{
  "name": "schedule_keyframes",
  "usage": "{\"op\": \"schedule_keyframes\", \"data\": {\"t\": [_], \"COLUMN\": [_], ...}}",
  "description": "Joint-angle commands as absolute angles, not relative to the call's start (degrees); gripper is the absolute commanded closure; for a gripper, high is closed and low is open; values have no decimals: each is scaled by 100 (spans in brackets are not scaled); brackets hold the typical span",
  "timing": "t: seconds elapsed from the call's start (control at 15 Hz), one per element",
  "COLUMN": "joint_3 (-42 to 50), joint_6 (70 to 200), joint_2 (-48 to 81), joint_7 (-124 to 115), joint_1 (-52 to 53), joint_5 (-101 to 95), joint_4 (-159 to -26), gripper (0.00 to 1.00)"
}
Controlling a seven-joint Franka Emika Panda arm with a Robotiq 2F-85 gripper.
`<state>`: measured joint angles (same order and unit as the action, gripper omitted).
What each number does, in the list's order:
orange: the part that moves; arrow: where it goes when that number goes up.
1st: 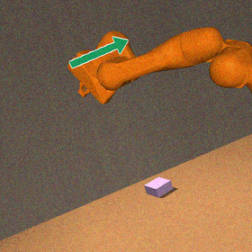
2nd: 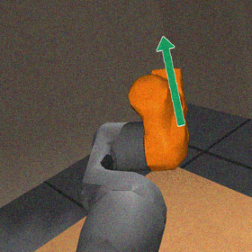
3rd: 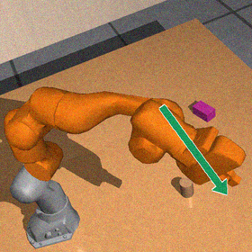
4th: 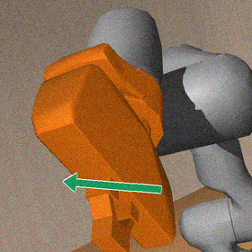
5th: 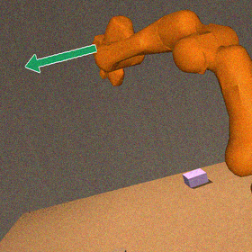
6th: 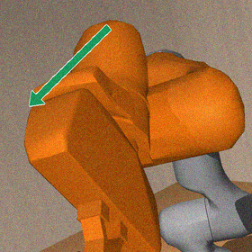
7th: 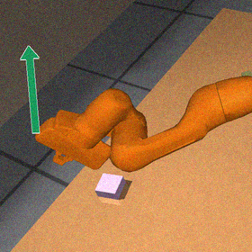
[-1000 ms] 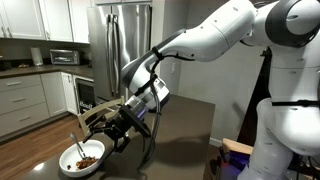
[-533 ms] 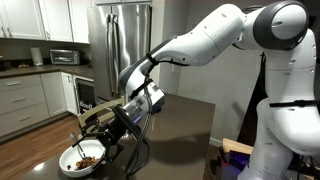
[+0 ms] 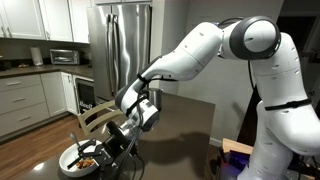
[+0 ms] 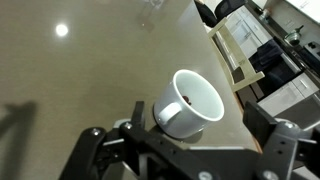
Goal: Move the objects from the two cups into the bowl
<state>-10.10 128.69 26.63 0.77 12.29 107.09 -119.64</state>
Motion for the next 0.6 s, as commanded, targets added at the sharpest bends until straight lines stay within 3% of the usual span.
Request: {"op": "schedule_keyframes", "data": {"t": [0.0,0.53], "joint_3": [-1017,-943], "joint_6": [12570,12119], "joint_2": [3068,3368], "joint_7": [-141,-264], "joint_1": [1244,1296], "joint_5": [11226,11706], "joint_4": [-11672,-11541], "gripper": [0,0]}}
